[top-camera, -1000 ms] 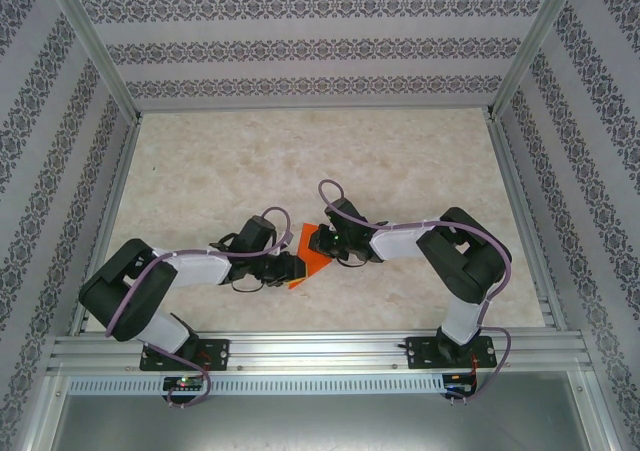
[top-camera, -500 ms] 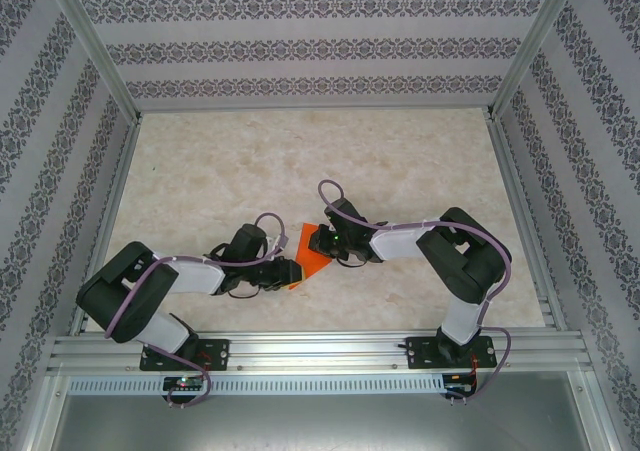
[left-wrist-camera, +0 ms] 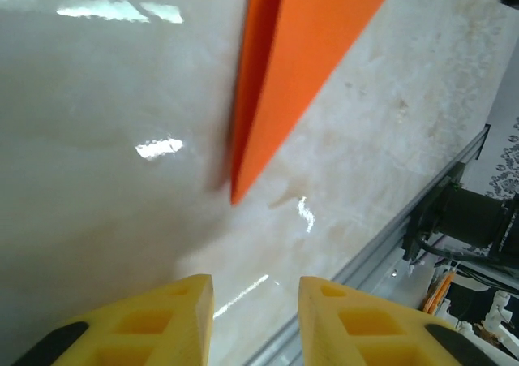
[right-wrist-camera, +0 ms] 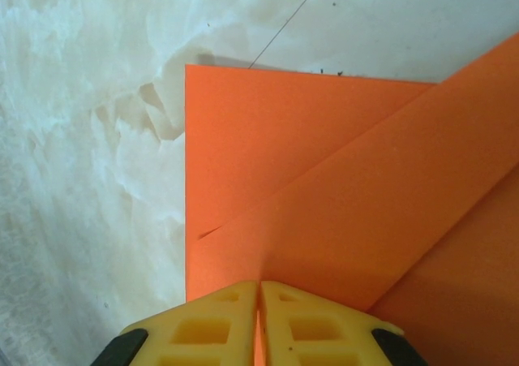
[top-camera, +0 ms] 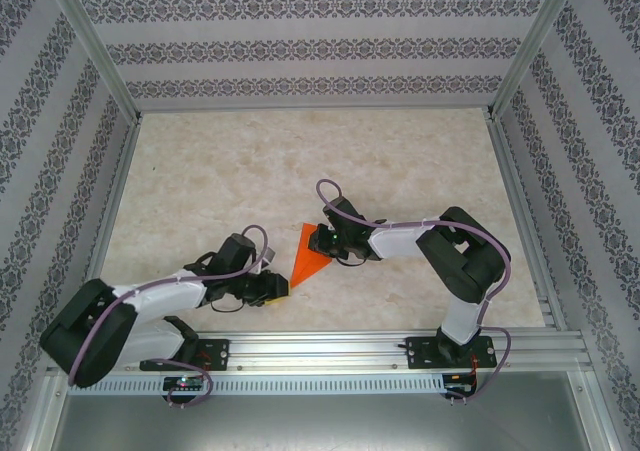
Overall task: Fold a paper plane with a square sheet of paper (pick it up from the middle)
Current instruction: Fourth fold the wing at the center of the table.
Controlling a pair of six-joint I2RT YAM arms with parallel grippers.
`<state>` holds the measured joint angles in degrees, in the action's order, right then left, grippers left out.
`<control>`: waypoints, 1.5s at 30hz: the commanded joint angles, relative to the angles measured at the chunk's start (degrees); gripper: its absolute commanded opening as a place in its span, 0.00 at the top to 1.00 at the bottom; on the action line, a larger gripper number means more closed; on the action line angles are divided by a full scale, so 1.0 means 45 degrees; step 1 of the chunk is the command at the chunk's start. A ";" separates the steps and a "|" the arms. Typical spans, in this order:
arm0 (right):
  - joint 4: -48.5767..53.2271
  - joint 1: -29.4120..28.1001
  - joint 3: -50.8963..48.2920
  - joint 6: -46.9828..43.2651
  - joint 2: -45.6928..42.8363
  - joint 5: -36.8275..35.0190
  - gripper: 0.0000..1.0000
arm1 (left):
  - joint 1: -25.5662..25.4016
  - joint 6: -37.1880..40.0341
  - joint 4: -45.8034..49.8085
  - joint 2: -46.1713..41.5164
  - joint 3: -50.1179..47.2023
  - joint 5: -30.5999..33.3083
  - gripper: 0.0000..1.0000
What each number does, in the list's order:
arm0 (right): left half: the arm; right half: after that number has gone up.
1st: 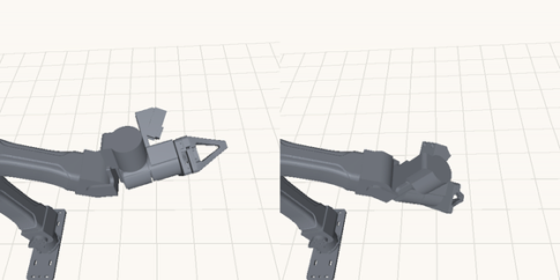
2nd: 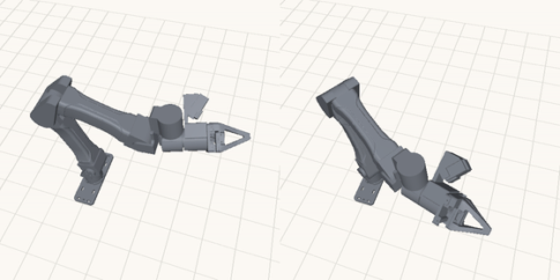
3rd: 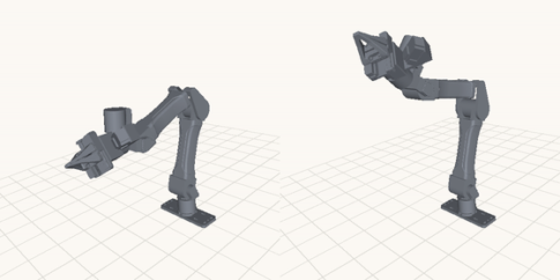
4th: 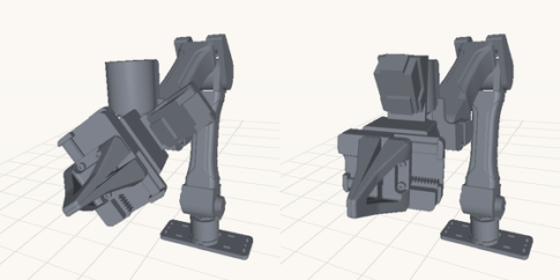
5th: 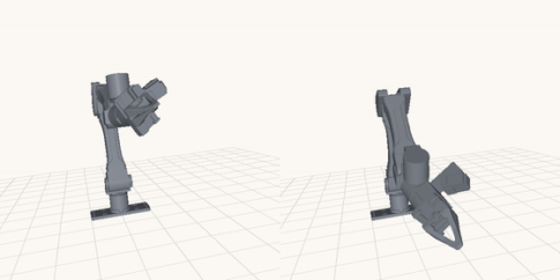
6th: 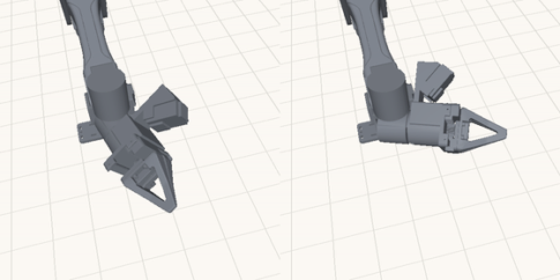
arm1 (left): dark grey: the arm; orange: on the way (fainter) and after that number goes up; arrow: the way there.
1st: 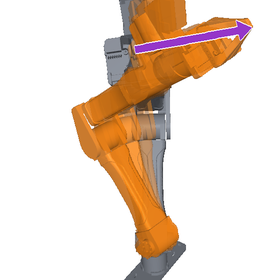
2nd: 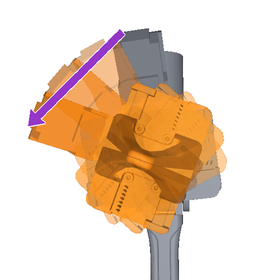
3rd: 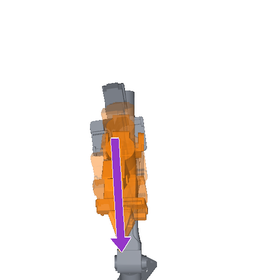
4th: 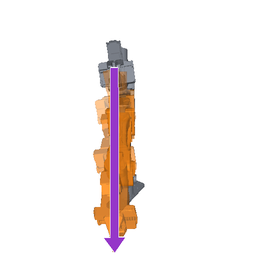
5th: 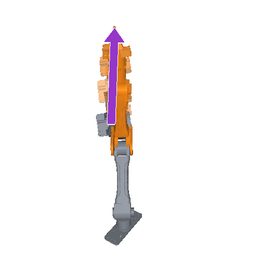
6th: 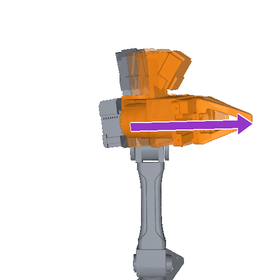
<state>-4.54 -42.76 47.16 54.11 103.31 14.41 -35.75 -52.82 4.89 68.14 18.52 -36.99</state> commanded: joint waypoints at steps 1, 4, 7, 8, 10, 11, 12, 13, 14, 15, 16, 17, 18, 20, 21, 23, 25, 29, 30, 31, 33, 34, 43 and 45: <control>0.1287 -0.0068 -0.0138 -0.0384 0.0482 -0.0811 0.88 | -0.0034 0.0481 0.1350 -0.0890 0.1166 0.0207 0.64; 0.1276 -0.0077 -0.0124 -0.0385 0.0408 -0.0802 0.88 | 0.0093 0.0255 0.0543 -0.0445 0.1821 0.0412 0.64; 0.1023 -0.0073 -0.0186 -0.0266 0.0327 -0.0702 0.87 | 0.0144 0.0449 -0.0287 0.1044 0.2454 0.0689 0.66; 0.0999 -0.0077 -0.0143 -0.0260 0.0327 -0.0682 0.87 | 0.0151 0.0520 -0.0593 0.1627 0.2641 0.0724 0.68; 0.1100 -0.0086 -0.0030 -0.0267 0.0344 -0.0665 0.87 | 0.0146 0.0637 -0.1057 0.2525 0.2868 0.1030 0.70; 0.1089 -0.0070 0.0009 -0.0278 0.0349 -0.0636 0.87 | 0.0148 0.0676 -0.1298 0.2972 0.2947 0.1109 0.71; 0.1086 -0.0077 0.0044 -0.0249 0.0325 -0.0625 0.86 | 0.0147 0.0767 -0.1577 0.3368 0.3014 0.1126 0.71; 0.1052 -0.0068 0.0030 -0.0217 0.0306 -0.0609 0.87 | 0.0150 0.0780 -0.1780 0.3746 0.3037 0.1145 0.71; 0.0954 -0.0072 0.0039 -0.0178 0.0285 -0.0559 0.87 | 0.0143 0.0826 -0.2009 0.4173 0.3063 0.1134 0.72; 0.0895 -0.0083 0.0062 -0.0170 0.0273 -0.0482 0.86 | 0.0139 0.0916 -0.2174 0.4556 0.3087 0.1042 0.73; 0.0898 -0.0079 0.0120 -0.0170 0.0266 -0.0450 0.86 | 0.0149 0.1051 -0.2035 0.4860 0.3144 0.1033 0.75; 0.0942 -0.0072 0.0196 -0.0208 0.0266 -0.0411 0.86 | 0.0149 0.1267 -0.1744 0.5073 0.3189 0.1180 0.76; 0.1016 -0.0072 0.0260 -0.0253 0.0232 -0.0412 0.86 | 0.0131 0.1368 -0.1550 0.5185 0.3132 0.1337 0.77; 0.1170 -0.0034 0.0351 -0.0328 0.0190 -0.0524 0.86 | 0.0119 0.1573 -0.1029 0.5332 0.2981 0.1761 0.78; 0.1218 0.0024 0.0359 -0.0343 0.0187 -0.0611 0.86 | 0.0126 0.1727 -0.0677 0.5413 0.2912 0.1878 0.80; 0.1056 0.0244 0.0289 -0.0293 0.0163 -0.0692 0.86 | 0.0130 0.2110 0.0138 0.5449 0.2749 0.2308 0.84; 0.0270 0.0629 0.0050 -0.0210 0.0148 -0.0466 0.85 | 0.0131 0.2293 0.0354 0.5324 0.2280 0.2557 0.85; 0.0436 0.1534 0.0230 -0.0483 0.0208 -0.0490 0.85 | 0.0131 0.2269 -0.0001 0.5154 0.1475 0.2589 0.85; 0.0497 0.1772 0.0271 -0.0594 0.0204 -0.0536 0.85 | 0.0129 0.2284 -0.0030 0.5119 0.1391 0.2595 0.85; 0.0608 0.1969 0.0334 -0.0728 0.0183 -0.0528 0.85 | 0.0128 0.2293 -0.0006 0.5094 0.1354 0.2614 0.85; 0.0939 0.2372 0.0533 -0.1112 0.0148 -0.0523 0.85 | 0.0131 0.2299 0.0027 0.5035 0.1386 0.2634 0.85; 0.1093 0.2527 0.0646 -0.1289 0.0138 -0.0495 0.85 | 0.0131 0.2307 0.0003 0.5040 0.1441 0.2597 0.85; 0.2596 0.2652 0.0922 -0.1939 -0.2085 -0.0292 0.80 | 0.0131 0.2611 0.0444 0.4662 0.2212 0.1980 0.83; 0.2689 0.2355 0.0558 -0.1754 -0.2785 -0.0518 0.75 | 0.0121 0.2604 0.0500 0.4405 0.2332 0.1876 0.81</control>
<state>5.74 -30.57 50.09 47.09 96.16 13.96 -35.35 -43.33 -2.35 88.25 29.85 -32.18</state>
